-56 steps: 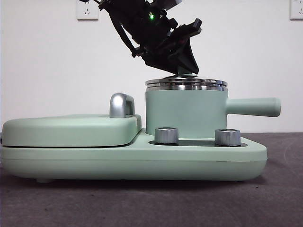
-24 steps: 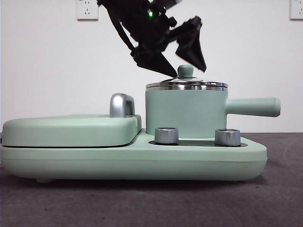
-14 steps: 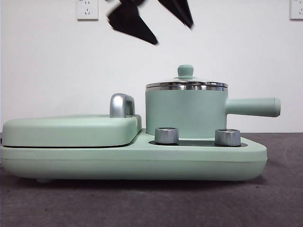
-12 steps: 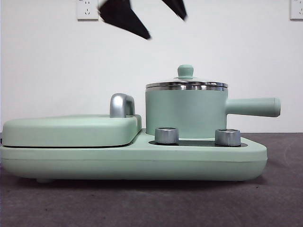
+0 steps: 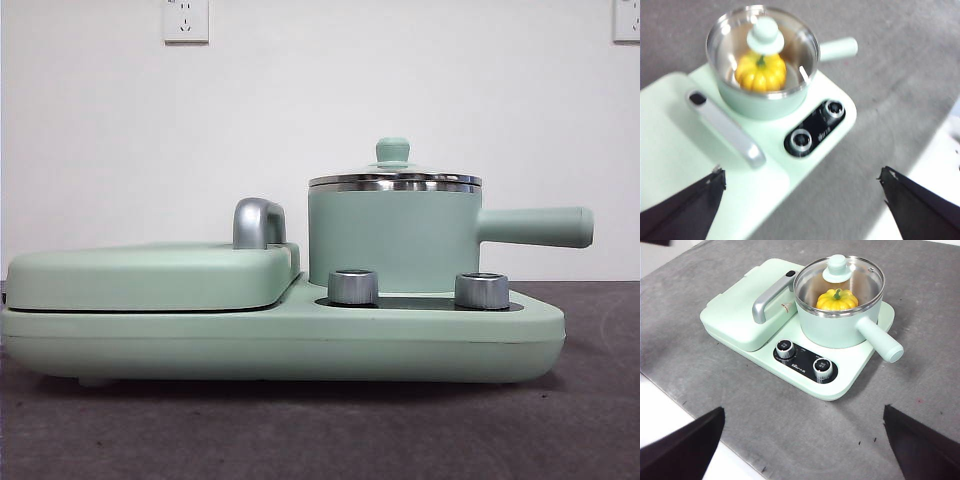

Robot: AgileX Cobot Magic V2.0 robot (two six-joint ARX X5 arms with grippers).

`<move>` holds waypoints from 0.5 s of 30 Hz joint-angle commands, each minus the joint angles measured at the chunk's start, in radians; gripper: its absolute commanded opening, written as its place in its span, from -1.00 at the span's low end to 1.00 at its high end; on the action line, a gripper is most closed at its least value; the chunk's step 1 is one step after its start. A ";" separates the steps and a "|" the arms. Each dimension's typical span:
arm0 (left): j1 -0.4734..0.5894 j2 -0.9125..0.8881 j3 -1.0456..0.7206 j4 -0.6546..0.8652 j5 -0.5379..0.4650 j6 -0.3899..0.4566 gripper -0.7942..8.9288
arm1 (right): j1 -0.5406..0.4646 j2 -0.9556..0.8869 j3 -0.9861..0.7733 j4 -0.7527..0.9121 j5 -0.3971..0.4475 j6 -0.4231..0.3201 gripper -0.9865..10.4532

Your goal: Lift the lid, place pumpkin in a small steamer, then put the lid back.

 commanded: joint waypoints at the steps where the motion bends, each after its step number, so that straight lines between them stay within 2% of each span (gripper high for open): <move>1: -0.006 -0.076 -0.030 -0.009 0.005 -0.023 0.18 | 0.007 0.000 0.007 0.010 -0.003 0.018 0.05; 15: -0.006 -0.632 -0.425 0.004 0.003 -0.239 0.18 | 0.007 0.000 0.007 0.010 -0.027 0.017 0.05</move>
